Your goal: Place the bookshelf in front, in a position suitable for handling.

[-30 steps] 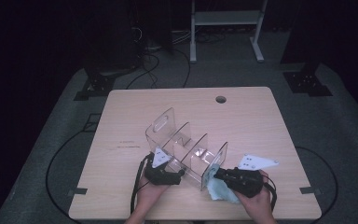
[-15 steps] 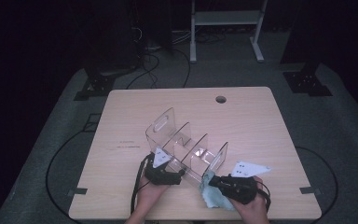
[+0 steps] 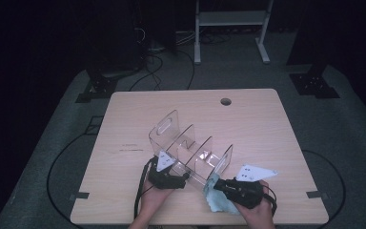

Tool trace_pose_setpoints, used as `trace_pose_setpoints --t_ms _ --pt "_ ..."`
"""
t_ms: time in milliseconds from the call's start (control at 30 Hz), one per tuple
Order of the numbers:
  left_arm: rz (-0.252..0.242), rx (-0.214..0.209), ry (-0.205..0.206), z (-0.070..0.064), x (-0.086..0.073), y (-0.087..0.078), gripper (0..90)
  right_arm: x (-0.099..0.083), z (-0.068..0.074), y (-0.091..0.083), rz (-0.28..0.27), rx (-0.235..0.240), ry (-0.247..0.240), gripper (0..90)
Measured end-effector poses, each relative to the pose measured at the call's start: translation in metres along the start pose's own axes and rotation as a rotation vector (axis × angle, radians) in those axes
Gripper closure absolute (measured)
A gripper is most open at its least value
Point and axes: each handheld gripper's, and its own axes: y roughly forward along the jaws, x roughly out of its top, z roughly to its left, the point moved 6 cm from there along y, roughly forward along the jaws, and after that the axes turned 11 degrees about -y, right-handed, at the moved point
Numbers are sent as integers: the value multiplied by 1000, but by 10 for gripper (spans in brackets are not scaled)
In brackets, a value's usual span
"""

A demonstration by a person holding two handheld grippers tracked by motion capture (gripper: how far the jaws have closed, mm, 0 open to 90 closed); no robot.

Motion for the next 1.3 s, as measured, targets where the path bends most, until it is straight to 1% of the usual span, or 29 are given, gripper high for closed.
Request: trace_pose_setpoints --t_ms 33,67,100,167,200,233,267,367,400,433,500,567,600,667,700,767,867,900,967,1000,1100,1133,1200,1233,1300 --pt "0 0 0 0 0 0 85 3 0 -1 -3 -4 -10 851" --pt "0 0 0 0 0 0 85 2 1 -1 -1 -10 -23 850" --pt "1 0 0 0 0 0 85 0 1 0 -3 -9 -26 850" --pt "2 1 1 1 0 0 85 -9 2 6 29 4 -16 848" --pt "2 2 2 1 0 0 85 -14 2 10 47 5 -21 848" --pt "2 4 1 2 0 -1 85 -20 2 14 79 5 -26 848" --pt "-3 5 -5 2 0 0 85 -23 1 17 93 6 -29 848" --pt "-3 12 -5 4 1 0 85 -36 -5 26 138 18 4 847" --pt "-2 12 -6 5 1 0 85 -39 -7 29 144 21 18 847" --pt "-2 12 -7 5 1 0 85 -40 -7 30 150 21 23 847" --pt "-3 13 -6 6 1 0 85 -36 -7 29 148 12 16 848" --pt "-4 15 -8 6 1 0 85 -29 -5 25 117 7 5 847" --pt "-3 15 -8 7 1 0 85 -27 -5 25 112 8 6 847" --pt "-6 15 -10 7 2 0 85 -28 -5 25 108 10 2 848" --pt "-5 16 -8 7 2 0 85 -31 -6 27 114 16 14 848" --pt "-6 18 -9 7 2 0 85 -39 -6 33 149 16 11 848" --pt "-10 19 -10 7 2 0 85 -57 -7 44 230 17 10 847" --pt "-8 18 -10 7 2 0 85 -59 -8 46 234 17 9 848" --pt "-5 16 -10 7 2 0 85 -56 -8 44 229 16 9 847" --pt "-2 16 -11 7 2 0 85 -53 -8 42 218 14 10 847" --pt "-1 17 -10 7 2 0 85 -40 -10 33 158 9 17 847" --pt "-2 17 -10 7 2 0 85 -39 -10 31 149 9 20 847" --pt "-2 18 -11 6 2 0 85 -41 -12 32 149 18 37 847" --pt "-6 18 -15 6 3 1 85 -44 -13 34 163 19 41 847" --pt "-3 17 -14 6 3 0 85 -51 -16 38 195 8 34 847"
